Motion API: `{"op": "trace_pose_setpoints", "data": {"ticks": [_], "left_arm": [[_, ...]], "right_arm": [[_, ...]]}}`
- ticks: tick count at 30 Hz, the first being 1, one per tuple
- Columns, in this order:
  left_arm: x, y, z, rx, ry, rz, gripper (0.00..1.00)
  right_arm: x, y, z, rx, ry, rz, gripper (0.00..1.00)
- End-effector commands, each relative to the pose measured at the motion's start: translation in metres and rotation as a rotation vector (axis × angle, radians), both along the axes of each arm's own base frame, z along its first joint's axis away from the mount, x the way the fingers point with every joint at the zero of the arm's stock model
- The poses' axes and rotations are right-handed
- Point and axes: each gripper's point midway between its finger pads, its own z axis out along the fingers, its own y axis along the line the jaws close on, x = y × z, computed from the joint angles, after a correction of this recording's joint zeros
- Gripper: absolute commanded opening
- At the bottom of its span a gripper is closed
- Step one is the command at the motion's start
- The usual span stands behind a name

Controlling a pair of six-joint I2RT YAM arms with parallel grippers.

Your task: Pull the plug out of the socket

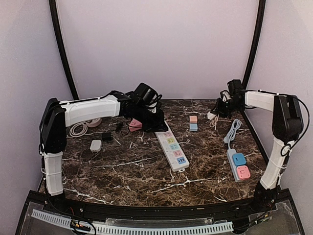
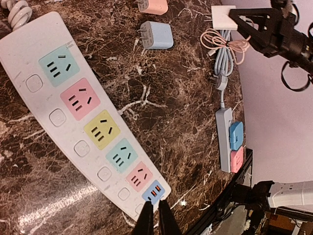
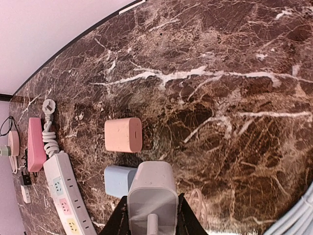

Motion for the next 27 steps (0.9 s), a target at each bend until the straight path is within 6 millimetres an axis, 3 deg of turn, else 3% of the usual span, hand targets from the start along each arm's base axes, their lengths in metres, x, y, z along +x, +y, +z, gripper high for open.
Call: {"op": "trace_pose_setpoints", "data": {"ticks": [1, 8, 15, 21, 27], "left_arm": [[-0.013, 0.018, 0.018, 0.015, -0.033, 0.005, 0.06], [-0.021, 0.031, 0.016, 0.029, -0.033, 0.031, 0.06], [-0.022, 0.033, 0.017, 0.027, -0.032, 0.038, 0.06], [-0.022, 0.032, 0.017, 0.024, -0.03, 0.041, 0.06], [-0.022, 0.034, 0.015, 0.03, -0.029, 0.046, 0.06]], "right_arm": [[0.032, 0.012, 0.01, 0.122, -0.063, 0.077, 0.08], [0.056, 0.005, -0.015, 0.213, -0.028, 0.081, 0.09], [0.065, -0.006, -0.045, 0.246, 0.028, 0.07, 0.11], [0.069, -0.014, -0.058, 0.216, 0.05, 0.059, 0.21], [0.07, -0.022, -0.06, 0.163, 0.062, 0.038, 0.37]]}}
